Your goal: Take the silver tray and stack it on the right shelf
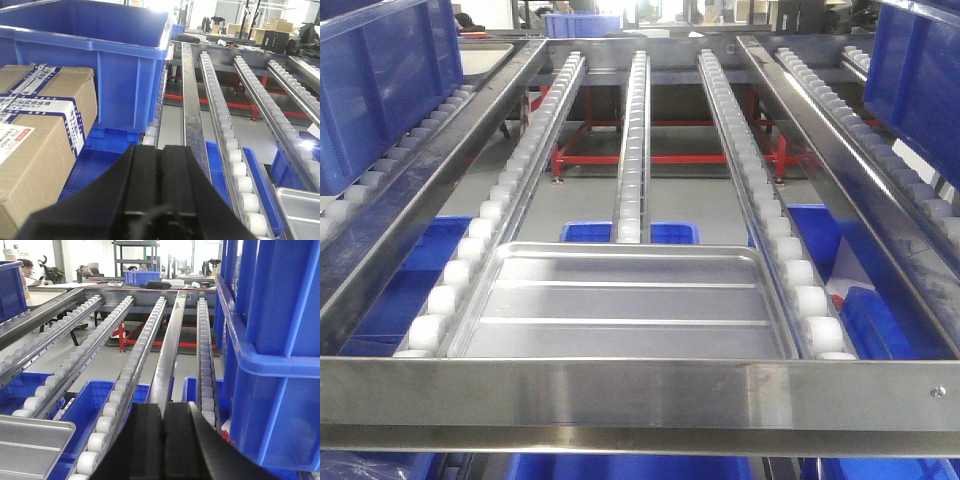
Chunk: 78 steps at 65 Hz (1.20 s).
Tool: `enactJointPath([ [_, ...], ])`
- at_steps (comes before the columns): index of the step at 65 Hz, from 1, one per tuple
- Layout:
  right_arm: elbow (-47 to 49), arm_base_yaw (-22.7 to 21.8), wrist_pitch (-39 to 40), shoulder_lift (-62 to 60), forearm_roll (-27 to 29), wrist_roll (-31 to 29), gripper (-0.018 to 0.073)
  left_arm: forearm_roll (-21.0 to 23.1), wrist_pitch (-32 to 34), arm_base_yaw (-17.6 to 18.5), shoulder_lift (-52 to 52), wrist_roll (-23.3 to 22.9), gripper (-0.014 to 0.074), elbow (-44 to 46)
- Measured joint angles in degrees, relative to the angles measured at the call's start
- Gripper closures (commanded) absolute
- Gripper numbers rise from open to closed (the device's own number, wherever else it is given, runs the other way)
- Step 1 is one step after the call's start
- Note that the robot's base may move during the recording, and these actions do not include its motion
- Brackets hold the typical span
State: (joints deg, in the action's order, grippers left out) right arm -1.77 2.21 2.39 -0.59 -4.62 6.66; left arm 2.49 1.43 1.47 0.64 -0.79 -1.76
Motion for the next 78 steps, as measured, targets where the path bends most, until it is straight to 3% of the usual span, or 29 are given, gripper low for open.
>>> enactJointPath([
  [67, 0.0, 0.0, -0.7, 0.0, -1.0, -0.4, 0.0511, 0.0, 0.4, 0.0, 0.0, 0.0, 0.0687, 0.0],
  [74, 0.2, 0.0, -4.5, 0.3, -1.0, -0.4, 0.0511, 0.0, -0.8, 0.0, 0.0, 0.0, 0.0687, 0.0],
  [78, 1.8, 0.2, -8.2, 2.7, -1.0, -0.4, 0.0511, 0.0, -5.3, 0.0, 0.0, 0.0, 0.0687, 0.4],
])
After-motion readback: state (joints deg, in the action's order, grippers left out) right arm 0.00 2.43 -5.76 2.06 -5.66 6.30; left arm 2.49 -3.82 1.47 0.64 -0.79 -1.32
